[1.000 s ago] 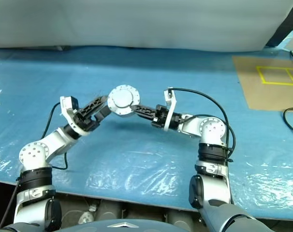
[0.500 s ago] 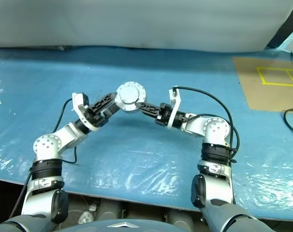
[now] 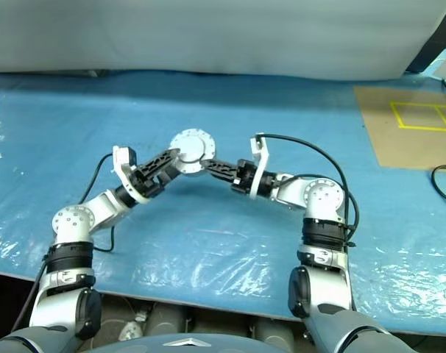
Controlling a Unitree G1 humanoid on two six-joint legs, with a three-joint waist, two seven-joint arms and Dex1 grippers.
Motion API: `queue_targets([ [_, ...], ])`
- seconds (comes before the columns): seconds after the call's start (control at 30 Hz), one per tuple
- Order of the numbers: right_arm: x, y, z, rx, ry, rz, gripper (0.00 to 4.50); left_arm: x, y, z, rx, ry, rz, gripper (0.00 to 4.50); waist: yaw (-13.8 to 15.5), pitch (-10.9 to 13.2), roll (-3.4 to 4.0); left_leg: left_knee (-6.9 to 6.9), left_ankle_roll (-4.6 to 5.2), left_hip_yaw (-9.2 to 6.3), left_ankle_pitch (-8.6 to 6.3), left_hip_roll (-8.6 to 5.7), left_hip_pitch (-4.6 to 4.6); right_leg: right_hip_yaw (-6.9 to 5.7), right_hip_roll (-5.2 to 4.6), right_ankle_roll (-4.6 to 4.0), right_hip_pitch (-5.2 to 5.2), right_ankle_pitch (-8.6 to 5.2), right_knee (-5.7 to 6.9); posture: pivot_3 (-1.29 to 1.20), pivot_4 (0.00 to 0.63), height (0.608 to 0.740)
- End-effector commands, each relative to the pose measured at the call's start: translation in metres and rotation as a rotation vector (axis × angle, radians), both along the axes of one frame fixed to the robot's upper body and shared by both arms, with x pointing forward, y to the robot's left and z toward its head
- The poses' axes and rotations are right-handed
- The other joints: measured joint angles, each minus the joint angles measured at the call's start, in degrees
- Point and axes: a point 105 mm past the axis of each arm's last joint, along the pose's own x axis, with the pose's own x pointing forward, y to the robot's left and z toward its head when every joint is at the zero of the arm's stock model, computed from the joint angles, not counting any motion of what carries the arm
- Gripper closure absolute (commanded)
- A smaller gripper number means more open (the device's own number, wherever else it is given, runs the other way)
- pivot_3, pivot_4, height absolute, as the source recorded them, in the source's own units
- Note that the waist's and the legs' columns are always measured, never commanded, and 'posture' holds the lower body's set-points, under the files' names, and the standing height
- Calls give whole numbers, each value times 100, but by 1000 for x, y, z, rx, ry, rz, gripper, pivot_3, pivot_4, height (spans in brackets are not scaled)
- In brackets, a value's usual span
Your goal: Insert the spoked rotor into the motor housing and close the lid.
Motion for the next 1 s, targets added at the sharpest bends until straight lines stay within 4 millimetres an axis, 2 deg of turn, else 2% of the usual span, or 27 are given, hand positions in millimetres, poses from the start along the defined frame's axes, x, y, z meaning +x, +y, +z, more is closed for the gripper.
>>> queue_targets([
  [0.03,-4,2,28,80,-104,37,3118,0,6,9,-33,-32,16,18,2,0,0,1,0,0,0,0,-1,-1,-1,0,0,0,0,0,150,740],
  [0.37,-4,4,27,68,-102,40,3118,-1,-28,13,-47,-53,-76,18,5,0,0,16,0,0,0,0,-2,-6,-4,0,8,0,8,0,150,740],
  [0.57,-4,3,26,64,-100,32,3118,2,-29,12,-33,-58,-51,18,-7,0,0,16,0,-1,0,0,0,-6,-3,-1,7,0,11,0,150,740],
  [0.7,-4,2,26,68,-98,28,3118,6,-27,17,-62,-58,-28,896,-1,0,0,16,0,-1,0,-1,-1,-6,-4,-1,7,0,11,0,150,740],
  [0.8,-4,2,26,72,-96,28,3118,6,-32,22,-67,-67,-38,1847,3,0,0,17,1,-1,0,-1,-2,-6,-4,-1,7,0,11,0,150,740],
  [0.9,-4,3,25,73,-94,33,3118,0,-38,33,-98,-114,-71,1870,3,1,-1,18,1,0,0,-1,-1,-6,-5,-1,9,0,12,0,150,740],
  [1.0,-5,5,24,64,-90,36,3118,0,-44,32,-54,-113,-69,1875,2,1,-1,18,1,-1,0,0,-1,-6,-4,-1,9,-1,11,0,150,740],
])
